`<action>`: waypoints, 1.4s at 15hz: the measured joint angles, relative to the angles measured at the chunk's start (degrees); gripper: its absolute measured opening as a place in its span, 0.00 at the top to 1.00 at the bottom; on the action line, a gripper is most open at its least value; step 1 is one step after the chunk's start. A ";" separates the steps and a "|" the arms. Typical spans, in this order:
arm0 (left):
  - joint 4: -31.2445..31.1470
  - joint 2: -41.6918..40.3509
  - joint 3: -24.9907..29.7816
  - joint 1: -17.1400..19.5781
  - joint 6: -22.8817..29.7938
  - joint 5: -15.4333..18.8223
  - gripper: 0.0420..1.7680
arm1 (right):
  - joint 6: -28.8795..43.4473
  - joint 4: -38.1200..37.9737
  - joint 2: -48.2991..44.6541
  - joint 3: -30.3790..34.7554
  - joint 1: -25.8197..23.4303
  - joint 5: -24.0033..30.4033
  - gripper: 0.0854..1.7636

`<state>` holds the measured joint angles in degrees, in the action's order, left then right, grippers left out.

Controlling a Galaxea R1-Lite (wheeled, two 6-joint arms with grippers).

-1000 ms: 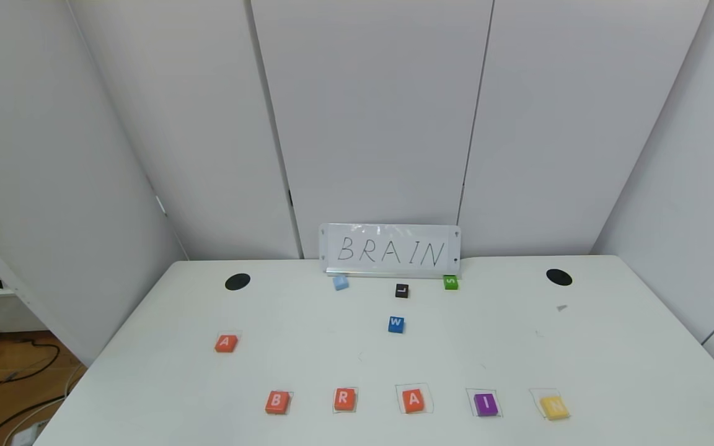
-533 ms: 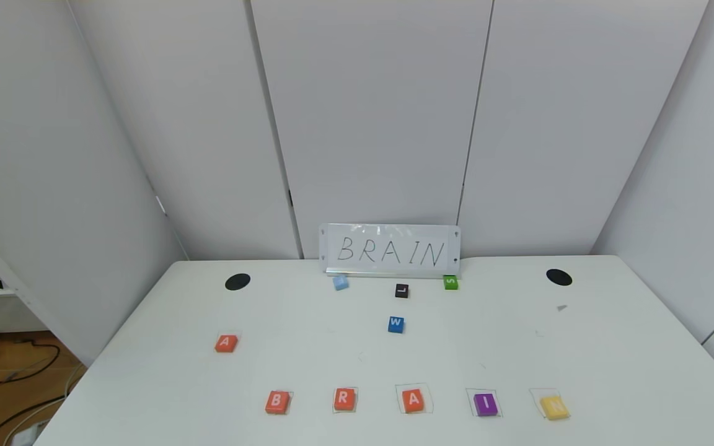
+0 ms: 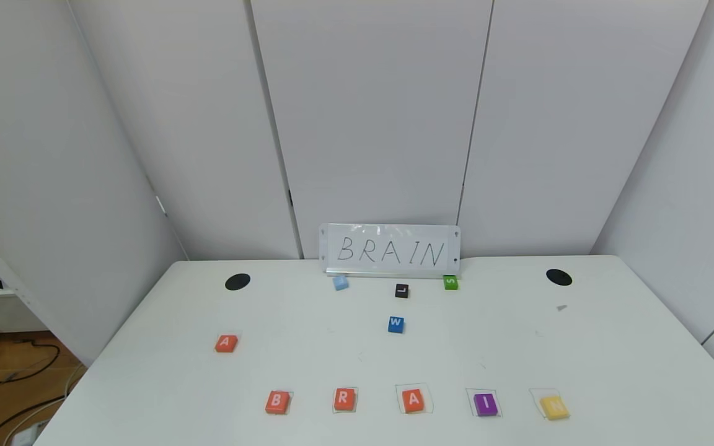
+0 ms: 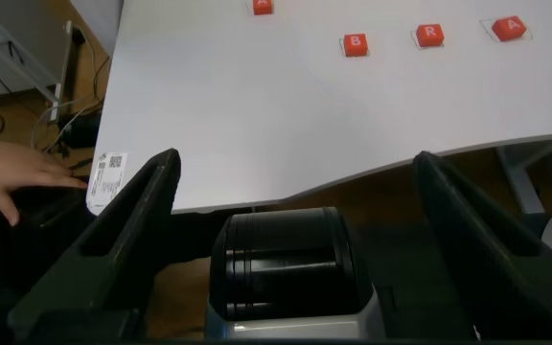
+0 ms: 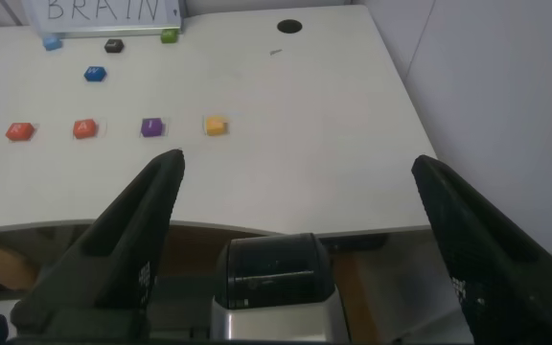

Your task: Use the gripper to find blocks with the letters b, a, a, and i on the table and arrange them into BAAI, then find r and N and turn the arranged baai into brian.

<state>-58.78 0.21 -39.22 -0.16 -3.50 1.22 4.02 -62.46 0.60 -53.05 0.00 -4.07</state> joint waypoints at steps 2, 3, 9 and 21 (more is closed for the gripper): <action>-0.80 -0.18 -0.06 -0.02 0.11 0.28 0.03 | -0.20 0.33 -0.41 0.20 0.00 -0.22 0.03; -0.45 -0.21 -0.05 -0.02 0.20 0.37 0.03 | -0.22 0.83 -0.50 0.52 0.00 -0.17 0.03; 8.59 -0.21 2.82 -0.02 2.02 0.22 0.03 | -0.22 21.60 -0.60 12.20 0.00 -0.39 0.03; 52.27 -0.18 26.65 -0.02 1.61 -0.54 0.03 | -0.91 60.90 -0.60 43.87 0.00 0.85 0.03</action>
<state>-6.51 0.02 -12.57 -0.18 -1.89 0.68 3.11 -1.56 0.00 -9.18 0.00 -3.22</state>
